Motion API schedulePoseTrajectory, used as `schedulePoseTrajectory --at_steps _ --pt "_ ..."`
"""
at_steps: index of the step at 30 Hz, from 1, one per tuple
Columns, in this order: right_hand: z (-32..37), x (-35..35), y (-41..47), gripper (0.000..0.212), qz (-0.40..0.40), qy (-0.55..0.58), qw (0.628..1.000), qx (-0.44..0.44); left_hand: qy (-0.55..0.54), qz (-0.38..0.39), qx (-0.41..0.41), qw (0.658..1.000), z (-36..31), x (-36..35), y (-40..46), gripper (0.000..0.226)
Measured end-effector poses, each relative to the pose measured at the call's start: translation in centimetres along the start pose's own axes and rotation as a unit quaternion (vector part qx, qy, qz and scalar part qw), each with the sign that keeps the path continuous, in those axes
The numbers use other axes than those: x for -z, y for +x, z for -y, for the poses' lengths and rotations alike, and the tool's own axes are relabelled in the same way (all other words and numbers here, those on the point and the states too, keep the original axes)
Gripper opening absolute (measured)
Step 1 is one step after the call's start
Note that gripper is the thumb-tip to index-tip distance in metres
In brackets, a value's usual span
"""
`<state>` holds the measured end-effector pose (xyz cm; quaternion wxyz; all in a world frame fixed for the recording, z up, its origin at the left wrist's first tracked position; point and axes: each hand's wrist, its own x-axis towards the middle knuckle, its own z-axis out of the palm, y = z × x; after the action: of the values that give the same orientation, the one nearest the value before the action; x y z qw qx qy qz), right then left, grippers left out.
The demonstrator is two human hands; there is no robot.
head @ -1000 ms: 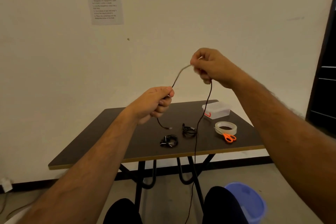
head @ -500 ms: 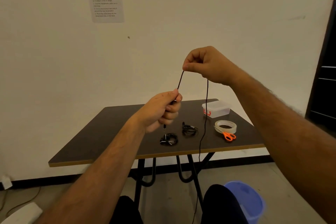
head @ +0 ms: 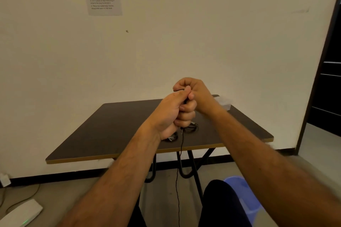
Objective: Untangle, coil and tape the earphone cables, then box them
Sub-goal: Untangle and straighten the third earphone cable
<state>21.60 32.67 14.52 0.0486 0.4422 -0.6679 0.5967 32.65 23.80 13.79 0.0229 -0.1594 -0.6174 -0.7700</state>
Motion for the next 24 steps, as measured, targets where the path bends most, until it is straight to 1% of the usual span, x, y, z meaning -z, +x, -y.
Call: schedulePoseTrajectory --at_steps 3,6,8,12,14,17,19,22,24 --pt "-0.8 -1.5 -2.7 0.028 0.030 0.040 0.997 -0.052 0.019 -0.021 -0.025 0.999 0.5 0.3 -0.3 0.033" --pt "-2.4 -2.7 -5.4 0.025 0.012 0.110 0.992 -0.058 0.041 -0.053 -0.045 0.997 0.8 1.0 -0.6 0.034" --pt "-3.9 -3.2 -7.2 0.020 0.014 0.110 0.992 -0.067 0.039 -0.081 -0.063 0.994 0.8 1.4 -0.8 0.036" --pt "-4.7 -4.2 -10.6 0.022 0.055 0.111 0.988 -0.095 0.058 -0.115 -0.094 0.987 1.2 1.6 -1.1 0.038" --pt "-4.4 -4.6 -11.8 0.022 0.074 0.073 0.990 -0.098 0.075 -0.119 -0.106 0.984 1.6 1.5 -1.3 0.037" --pt "-3.6 -4.7 -12.9 0.021 0.097 -0.021 0.991 -0.094 0.100 -0.147 -0.129 0.976 1.9 1.6 -1.5 0.033" --pt "-2.8 -4.4 -13.3 0.021 0.138 -0.084 0.982 -0.098 0.119 -0.170 -0.144 0.968 1.8 1.9 -1.4 0.030" --pt "-1.5 -3.8 -13.7 0.022 0.198 -0.145 0.965 -0.094 0.193 -0.197 -0.155 0.948 1.8 2.4 -1.3 0.028" --pt "-0.4 -3.4 -13.6 0.022 0.209 -0.181 0.959 -0.065 0.269 -0.202 -0.146 0.930 2.1 2.6 -1.3 0.028"
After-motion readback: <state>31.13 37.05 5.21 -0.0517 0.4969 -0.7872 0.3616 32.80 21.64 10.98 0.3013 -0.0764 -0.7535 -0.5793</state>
